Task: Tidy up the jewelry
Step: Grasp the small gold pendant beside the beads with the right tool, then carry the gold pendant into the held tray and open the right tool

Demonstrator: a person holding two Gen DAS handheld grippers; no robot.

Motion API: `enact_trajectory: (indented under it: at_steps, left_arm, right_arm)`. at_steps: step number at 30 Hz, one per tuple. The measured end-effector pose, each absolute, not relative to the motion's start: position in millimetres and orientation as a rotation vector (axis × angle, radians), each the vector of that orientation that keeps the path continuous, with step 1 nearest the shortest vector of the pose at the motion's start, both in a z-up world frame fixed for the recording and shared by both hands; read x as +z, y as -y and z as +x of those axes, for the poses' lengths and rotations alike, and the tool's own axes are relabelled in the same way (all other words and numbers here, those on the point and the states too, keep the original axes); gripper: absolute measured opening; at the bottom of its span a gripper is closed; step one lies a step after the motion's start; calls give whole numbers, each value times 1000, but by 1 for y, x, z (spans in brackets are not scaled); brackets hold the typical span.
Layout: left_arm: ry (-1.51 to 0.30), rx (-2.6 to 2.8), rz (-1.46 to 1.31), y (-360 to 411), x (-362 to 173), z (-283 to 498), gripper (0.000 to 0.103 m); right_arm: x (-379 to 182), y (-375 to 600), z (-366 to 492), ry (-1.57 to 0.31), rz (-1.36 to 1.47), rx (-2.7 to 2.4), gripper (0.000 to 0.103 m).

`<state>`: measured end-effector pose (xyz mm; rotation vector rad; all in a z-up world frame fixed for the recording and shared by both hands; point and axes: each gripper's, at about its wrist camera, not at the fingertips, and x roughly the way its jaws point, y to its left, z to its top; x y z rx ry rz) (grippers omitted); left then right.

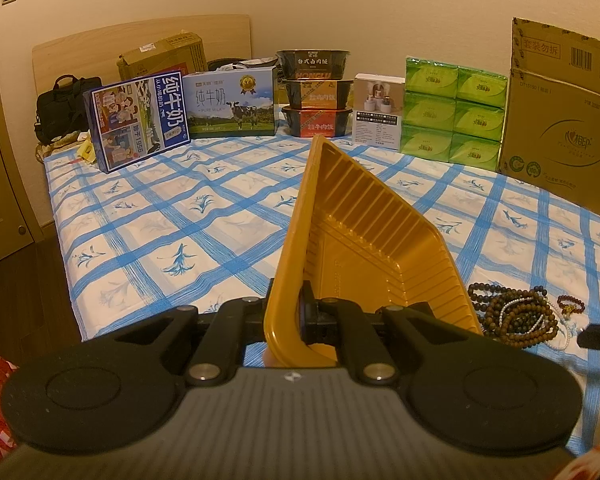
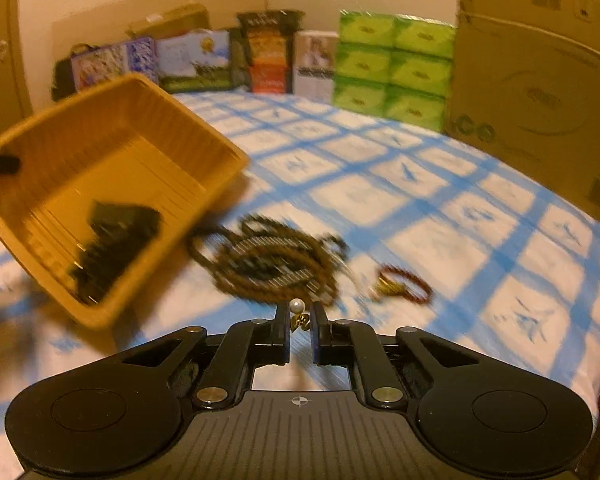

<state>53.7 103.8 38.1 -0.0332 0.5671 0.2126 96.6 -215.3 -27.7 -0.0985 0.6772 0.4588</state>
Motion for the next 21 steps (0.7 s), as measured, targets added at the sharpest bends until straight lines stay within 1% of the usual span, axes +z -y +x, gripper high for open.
enact_trajectory:
  at_steps: [5, 12, 21]
  left_arm:
    - [-569, 213, -31, -104, 38, 53, 7]
    - [-570, 214, -33, -106, 37, 54, 6]
    - [-569, 214, -34, -106, 38, 54, 6]
  right_arm:
    - [-11, 186, 98, -657, -64, 564, 10]
    - [1, 139, 96, -623, -96, 698, 10]
    - [-2, 101, 103, -631, -107, 788, 10]
